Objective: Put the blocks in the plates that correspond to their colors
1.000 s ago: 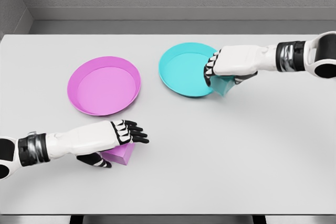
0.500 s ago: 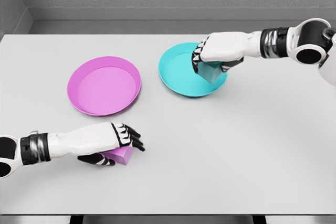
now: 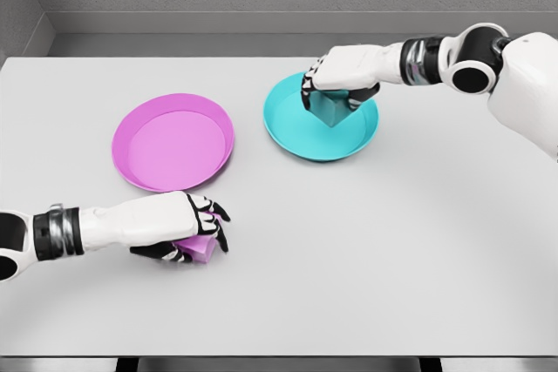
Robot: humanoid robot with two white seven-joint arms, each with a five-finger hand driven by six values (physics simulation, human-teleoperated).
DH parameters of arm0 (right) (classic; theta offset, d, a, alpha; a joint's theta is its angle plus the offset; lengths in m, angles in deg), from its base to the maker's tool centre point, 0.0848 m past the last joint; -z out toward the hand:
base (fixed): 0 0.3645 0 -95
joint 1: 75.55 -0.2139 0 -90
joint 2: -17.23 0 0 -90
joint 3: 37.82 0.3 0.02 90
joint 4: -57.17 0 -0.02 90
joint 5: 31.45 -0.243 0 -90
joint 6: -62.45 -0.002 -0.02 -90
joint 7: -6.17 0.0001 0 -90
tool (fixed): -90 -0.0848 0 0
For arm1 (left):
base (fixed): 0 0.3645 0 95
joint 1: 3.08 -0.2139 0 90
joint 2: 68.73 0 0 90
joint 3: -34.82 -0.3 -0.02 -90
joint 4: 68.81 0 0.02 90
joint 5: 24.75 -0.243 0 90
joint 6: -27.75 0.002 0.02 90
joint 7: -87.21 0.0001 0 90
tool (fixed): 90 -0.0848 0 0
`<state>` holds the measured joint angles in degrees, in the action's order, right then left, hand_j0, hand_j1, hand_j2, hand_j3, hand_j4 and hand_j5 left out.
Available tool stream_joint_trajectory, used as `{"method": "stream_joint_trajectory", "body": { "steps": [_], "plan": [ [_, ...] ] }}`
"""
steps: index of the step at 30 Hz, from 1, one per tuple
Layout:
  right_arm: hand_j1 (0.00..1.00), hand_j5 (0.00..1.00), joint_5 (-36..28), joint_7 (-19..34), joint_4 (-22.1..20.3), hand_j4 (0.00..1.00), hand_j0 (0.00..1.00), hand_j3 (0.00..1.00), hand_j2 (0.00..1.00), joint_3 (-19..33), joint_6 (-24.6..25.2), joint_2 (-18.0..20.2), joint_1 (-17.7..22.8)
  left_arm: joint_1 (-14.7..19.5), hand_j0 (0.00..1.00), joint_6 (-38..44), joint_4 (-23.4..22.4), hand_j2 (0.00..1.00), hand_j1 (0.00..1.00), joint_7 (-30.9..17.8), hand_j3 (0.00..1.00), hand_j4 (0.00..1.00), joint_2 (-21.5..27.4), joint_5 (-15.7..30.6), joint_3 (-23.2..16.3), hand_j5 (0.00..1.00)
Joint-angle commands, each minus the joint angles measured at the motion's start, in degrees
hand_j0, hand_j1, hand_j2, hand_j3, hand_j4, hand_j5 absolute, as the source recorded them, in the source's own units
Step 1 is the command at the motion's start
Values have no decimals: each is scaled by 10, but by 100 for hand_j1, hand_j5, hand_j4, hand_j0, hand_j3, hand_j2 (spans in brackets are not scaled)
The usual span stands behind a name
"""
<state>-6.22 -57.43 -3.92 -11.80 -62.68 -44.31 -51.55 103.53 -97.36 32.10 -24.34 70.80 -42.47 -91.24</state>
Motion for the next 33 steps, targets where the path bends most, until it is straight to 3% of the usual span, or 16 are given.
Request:
{"method": "stream_joint_trajectory", "body": {
  "steps": [1, 3, 13, 15, 18, 19, 24, 28, 33],
  "plan": [
    [86, 86, 7, 0, 18, 86, 86, 86, 86, 1, 1, -10, 0, 0, 58, 1, 2, 58, 58, 0, 58, 58, 0, 5, 0, 58],
    [99, 99, 7, -1, 32, 99, 99, 99, 99, 2, 1, -17, 0, 8, 58, 1, 2, 58, 58, 0, 58, 58, 0, 5, 0, 58],
    [100, 100, 6, -1, 32, 100, 100, 100, 100, 5, 1, -16, 0, 45, 58, 1, -9, 58, 58, 0, 58, 58, 0, 4, 2, 58],
    [100, 100, 1, -5, 26, 100, 100, 100, 100, 5, 1, 8, 2, 53, 58, 1, -18, 58, 58, 0, 58, 58, -10, 3, 2, 58],
    [100, 100, -2, -5, -50, 100, 100, 100, 100, 51, 1, 76, 11, 67, 57, 1, -33, 57, 57, 0, 57, 57, -16, 1, 0, 57],
    [100, 100, -2, -7, -56, 100, 100, 100, 100, 58, 1, 90, 15, 74, 57, 1, -40, 57, 57, 0, 57, 57, -21, 0, -1, 57],
    [100, 100, -2, -13, -132, 100, 100, 100, 100, 141, 1, 160, 78, 98, 57, 1, -77, 57, 57, 0, 57, 57, -37, 0, -2, 57],
    [100, 100, -2, -52, -180, 100, 100, 100, 100, 207, 1, 207, 139, 117, 57, 1, -96, 57, 57, 0, 57, 57, -46, 0, -2, 57],
    [100, 100, -1, -64, -205, 100, 100, 100, 100, 329, 1, 213, 255, 137, 57, 1, -127, 57, 57, 0, 57, 57, -58, 0, -3, 57]
  ]
}}
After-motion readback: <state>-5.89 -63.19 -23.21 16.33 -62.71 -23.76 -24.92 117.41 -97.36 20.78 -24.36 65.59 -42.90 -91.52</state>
